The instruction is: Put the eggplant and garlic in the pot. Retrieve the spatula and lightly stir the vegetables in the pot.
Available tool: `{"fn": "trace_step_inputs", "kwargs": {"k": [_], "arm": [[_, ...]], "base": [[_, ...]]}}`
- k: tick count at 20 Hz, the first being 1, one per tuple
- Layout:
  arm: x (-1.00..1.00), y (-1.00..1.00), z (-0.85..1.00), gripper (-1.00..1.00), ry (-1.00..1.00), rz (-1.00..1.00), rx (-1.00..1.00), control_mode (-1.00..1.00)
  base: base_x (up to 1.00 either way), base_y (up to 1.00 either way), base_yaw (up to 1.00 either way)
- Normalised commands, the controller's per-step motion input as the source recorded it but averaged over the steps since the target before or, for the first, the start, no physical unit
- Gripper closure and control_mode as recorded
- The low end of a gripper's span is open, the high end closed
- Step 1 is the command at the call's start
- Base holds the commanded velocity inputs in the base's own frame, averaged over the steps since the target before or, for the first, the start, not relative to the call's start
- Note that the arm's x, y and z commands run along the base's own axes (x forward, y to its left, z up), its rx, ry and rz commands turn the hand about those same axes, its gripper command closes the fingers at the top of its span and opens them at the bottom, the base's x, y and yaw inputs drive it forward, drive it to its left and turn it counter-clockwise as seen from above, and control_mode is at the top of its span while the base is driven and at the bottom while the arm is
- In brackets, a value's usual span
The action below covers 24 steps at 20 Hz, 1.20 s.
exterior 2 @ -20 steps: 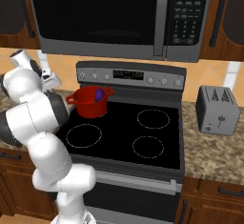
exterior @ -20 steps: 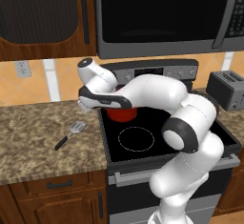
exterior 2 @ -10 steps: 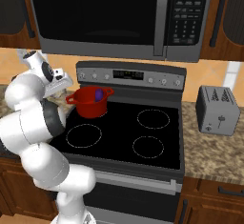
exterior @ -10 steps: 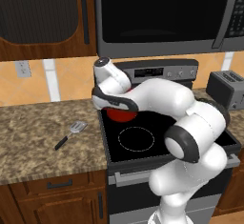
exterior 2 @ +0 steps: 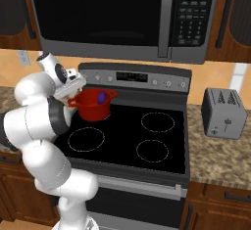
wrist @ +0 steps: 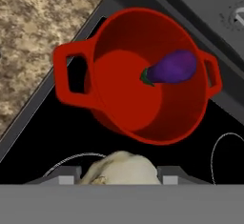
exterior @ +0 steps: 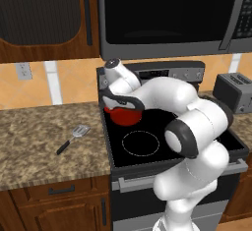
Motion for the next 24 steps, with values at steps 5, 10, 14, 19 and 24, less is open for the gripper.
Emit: {"fn": "trace_step_inputs", "kwargs": {"k": [5, 10, 14, 19, 24], "arm": [[0.48, -0.1, -0.12, 1.0, 0.03, 0.0, 0.0, -1.0], [0.34, -0.22, -0.15, 1.0, 0.03, 0.0, 0.0, -1.0], [0.38, -0.21, -0.19, 1.0, 0.08, 0.0, 0.0, -1.0], [0.4, -0.17, -0.12, 1.0, 0.03, 0.0, 0.0, -1.0], [0.42, -0.01, -0.34, 1.0, 0.07, 0.0, -0.02, -1.0]], "base": [[0.0, 0.0, 0.0], [0.0, 0.0, 0.0], [0.0, 0.0, 0.0], [0.0, 0.0, 0.0], [0.0, 0.0, 0.0]]}}
